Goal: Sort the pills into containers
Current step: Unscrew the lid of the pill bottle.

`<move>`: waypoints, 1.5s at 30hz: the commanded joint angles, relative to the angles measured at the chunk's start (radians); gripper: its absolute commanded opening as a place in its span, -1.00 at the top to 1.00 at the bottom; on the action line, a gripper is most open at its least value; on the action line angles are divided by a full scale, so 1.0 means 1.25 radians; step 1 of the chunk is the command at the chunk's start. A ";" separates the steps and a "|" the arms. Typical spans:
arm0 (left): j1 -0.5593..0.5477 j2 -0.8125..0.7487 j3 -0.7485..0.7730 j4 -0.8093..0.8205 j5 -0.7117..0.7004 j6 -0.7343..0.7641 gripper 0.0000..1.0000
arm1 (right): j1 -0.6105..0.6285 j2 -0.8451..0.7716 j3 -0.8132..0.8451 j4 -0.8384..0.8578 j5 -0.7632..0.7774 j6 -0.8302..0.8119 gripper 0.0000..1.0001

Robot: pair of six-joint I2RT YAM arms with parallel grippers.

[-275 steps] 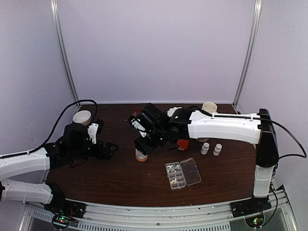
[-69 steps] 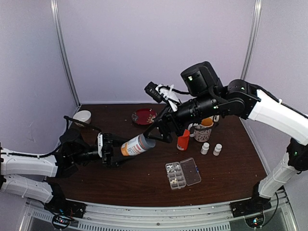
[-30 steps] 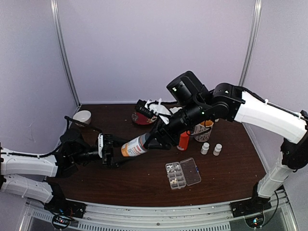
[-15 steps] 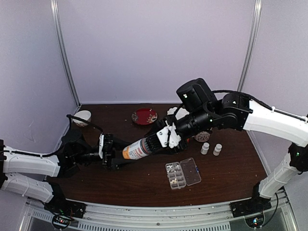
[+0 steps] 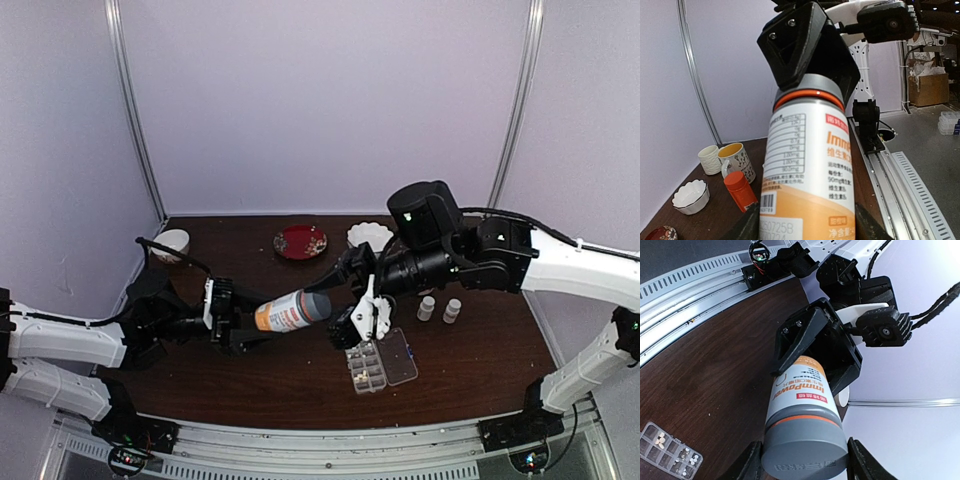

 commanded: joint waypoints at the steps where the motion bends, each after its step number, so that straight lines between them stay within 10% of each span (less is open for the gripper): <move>1: 0.009 -0.002 -0.004 0.081 -0.007 -0.018 0.60 | 0.003 -0.035 -0.010 0.002 0.013 -0.020 0.49; 5: 0.010 0.001 -0.005 0.081 -0.009 -0.018 0.60 | 0.003 -0.023 0.014 -0.033 0.000 0.001 0.30; 8: 0.009 0.005 -0.003 0.080 -0.011 -0.018 0.61 | 0.004 -0.016 0.030 -0.036 -0.013 0.056 -0.56; 12: 0.010 0.005 -0.005 0.080 -0.015 -0.017 0.61 | -0.003 -0.022 0.054 -0.035 -0.045 0.161 -0.96; 27: 0.010 0.004 0.006 0.072 -0.019 0.012 0.61 | -0.010 -0.051 0.173 -0.072 0.109 0.999 -0.99; 45: 0.010 0.005 0.014 0.071 -0.034 0.024 0.62 | -0.013 0.075 0.266 -0.287 0.052 1.388 -0.82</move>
